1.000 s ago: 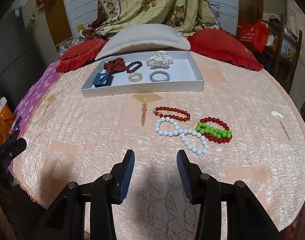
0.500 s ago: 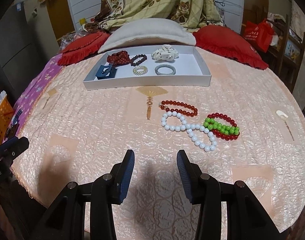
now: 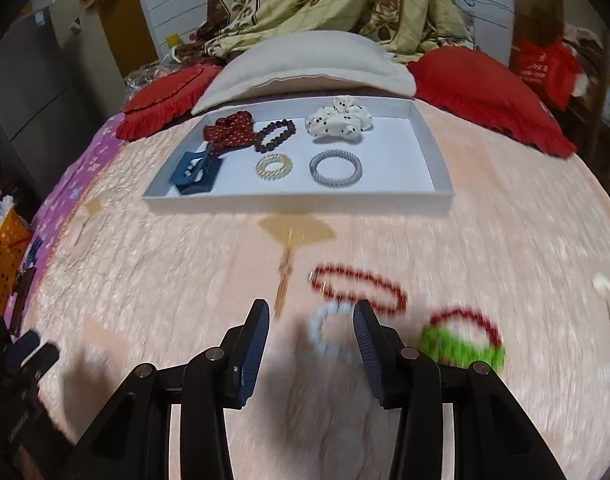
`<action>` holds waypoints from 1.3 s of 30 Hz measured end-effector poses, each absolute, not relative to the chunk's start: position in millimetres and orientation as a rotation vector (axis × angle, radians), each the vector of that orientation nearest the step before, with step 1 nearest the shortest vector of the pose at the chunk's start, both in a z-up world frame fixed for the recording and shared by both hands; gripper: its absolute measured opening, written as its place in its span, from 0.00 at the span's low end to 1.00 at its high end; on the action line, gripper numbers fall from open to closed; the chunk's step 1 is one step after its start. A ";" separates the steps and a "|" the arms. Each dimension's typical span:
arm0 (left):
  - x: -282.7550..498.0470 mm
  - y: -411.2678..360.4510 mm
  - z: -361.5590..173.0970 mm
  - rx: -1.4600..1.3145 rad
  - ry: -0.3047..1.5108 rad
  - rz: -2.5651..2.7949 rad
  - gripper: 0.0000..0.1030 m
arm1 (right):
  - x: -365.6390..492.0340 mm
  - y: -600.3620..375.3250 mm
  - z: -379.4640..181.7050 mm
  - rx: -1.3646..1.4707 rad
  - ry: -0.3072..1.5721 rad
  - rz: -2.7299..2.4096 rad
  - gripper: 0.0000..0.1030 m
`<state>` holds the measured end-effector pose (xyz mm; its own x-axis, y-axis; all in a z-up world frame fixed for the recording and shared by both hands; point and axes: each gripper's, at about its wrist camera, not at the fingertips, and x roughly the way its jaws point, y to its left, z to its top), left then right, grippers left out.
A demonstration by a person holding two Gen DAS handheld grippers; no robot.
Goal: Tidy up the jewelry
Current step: 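Grasp the red bead bracelet with left tool while right reaches white pearl bracelet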
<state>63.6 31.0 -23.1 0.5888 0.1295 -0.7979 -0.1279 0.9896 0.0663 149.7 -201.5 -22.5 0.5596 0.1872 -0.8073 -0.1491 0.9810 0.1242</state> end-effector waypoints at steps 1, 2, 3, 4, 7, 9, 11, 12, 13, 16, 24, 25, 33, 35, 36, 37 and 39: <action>65.6 31.9 -24.0 -0.001 0.931 0.148 0.41 | 157.7 -204.9 -23.1 0.056 0.960 0.196 0.41; 67.1 32.7 -24.7 -0.005 0.933 0.146 0.41 | 163.5 -209.0 -24.4 0.072 0.967 0.203 0.41; 68.5 33.9 -25.8 -0.011 0.933 0.143 0.41 | 169.4 -213.9 -26.8 0.096 0.979 0.215 0.41; 69.8 34.3 -26.7 -0.015 0.934 0.142 0.41 | 174.5 -218.9 -29.4 0.119 0.988 0.224 0.41; 75.2 34.9 -32.2 -0.030 0.950 0.133 0.41 | 191.7 -230.7 -39.8 0.144 1.023 0.216 0.41; 77.8 34.4 -35.2 -0.040 0.964 0.125 0.41 | 203.8 -235.6 -50.3 0.142 1.059 0.178 0.41; 79.0 34.2 -36.6 -0.044 0.969 0.122 0.41 | 210.9 -233.7 -61.0 0.132 1.103 0.165 0.41; 79.1 34.7 -36.4 -0.045 0.968 0.122 0.41 | 211.7 -231.3 -63.3 0.119 1.108 0.160 0.41; 79.3 35.4 -35.8 -0.047 0.965 0.124 0.41 | 211.1 -224.2 -62.6 0.086 1.091 0.155 0.40; 79.8 39.6 -34.7 -0.058 0.962 0.129 0.41 | 210.8 -201.4 -62.8 0.054 1.093 0.201 0.34; 75.3 59.3 -29.1 -0.100 0.956 0.167 0.41 | 185.6 -133.7 -66.0 0.227 1.189 0.607 0.30; 74.1 61.8 -28.0 -0.103 0.955 0.170 0.41 | 181.2 -132.1 -60.7 0.242 1.177 0.633 0.30; 80.2 48.2 -36.3 -0.115 1.010 0.024 0.41 | 148.6 -209.9 -27.2 0.244 1.027 0.406 0.36; 88.1 35.0 -38.3 -0.122 1.024 -0.055 0.41 | 142.2 -227.0 -32.2 0.235 1.027 0.357 0.36; 92.9 28.5 -39.4 -0.124 1.031 -0.092 0.41 | 140.8 -234.0 -35.1 0.227 1.028 0.342 0.36; 98.2 21.6 -40.5 -0.122 1.036 -0.122 0.41 | 136.5 -239.1 -38.4 0.213 1.026 0.327 0.36; 108.4 9.0 -43.3 -0.106 1.044 -0.159 0.41 | 130.8 -245.0 -42.3 0.197 1.025 0.317 0.36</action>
